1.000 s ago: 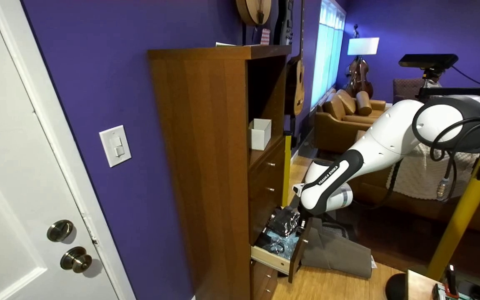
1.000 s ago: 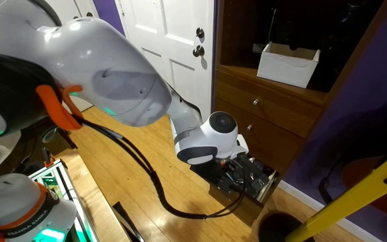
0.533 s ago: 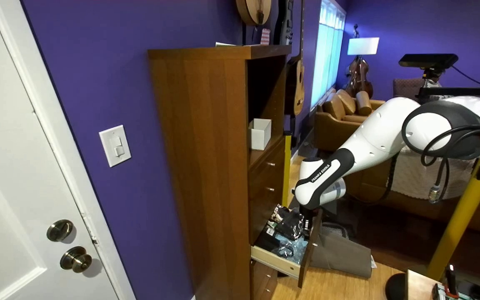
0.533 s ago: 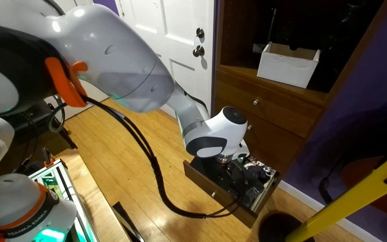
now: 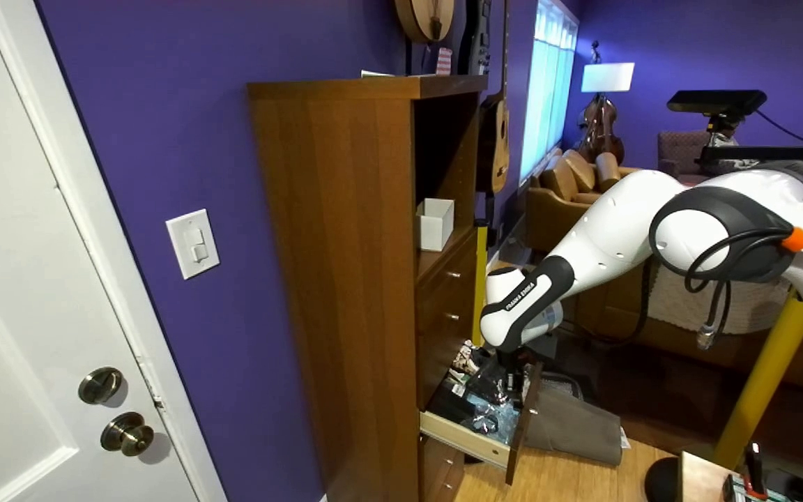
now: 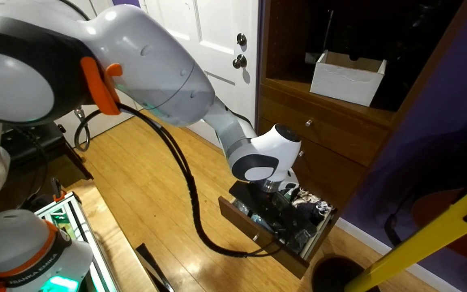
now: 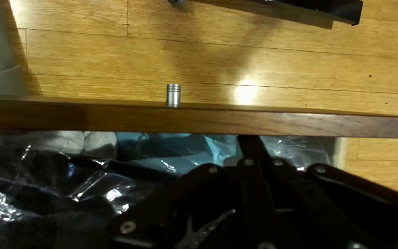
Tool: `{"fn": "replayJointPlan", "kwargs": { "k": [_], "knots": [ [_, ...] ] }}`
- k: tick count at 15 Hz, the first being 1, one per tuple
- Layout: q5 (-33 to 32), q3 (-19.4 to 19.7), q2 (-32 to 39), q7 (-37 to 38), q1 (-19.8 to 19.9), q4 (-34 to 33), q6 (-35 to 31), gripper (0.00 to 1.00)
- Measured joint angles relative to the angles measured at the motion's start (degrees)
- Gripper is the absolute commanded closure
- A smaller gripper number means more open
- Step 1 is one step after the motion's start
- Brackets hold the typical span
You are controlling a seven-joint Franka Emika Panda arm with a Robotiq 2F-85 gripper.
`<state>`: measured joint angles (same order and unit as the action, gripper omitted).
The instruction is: Open the third drawer
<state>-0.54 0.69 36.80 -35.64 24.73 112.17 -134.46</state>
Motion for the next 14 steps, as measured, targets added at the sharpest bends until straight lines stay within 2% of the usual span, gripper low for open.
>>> {"fn": "replayJointPlan", "kwargs": {
  "k": [3, 8, 12, 13, 14],
  "knots": [
    [0.7, -0.1, 0.3, 0.1, -0.3, 0.8, -3.4, 1.00],
    [1.9, -0.4, -3.1, -0.4, -0.2, 7.8, -19.9, 1.00],
    [2.4, -1.0, -10.3, 0.6, -0.4, 13.4, -20.3, 0.99],
    [2.5, -1.0, -12.5, 1.3, -0.6, 14.5, -19.2, 0.74],
    [2.5, -0.9, -14.9, 2.5, -1.1, 15.2, -17.3, 0.73]
  ]
}}
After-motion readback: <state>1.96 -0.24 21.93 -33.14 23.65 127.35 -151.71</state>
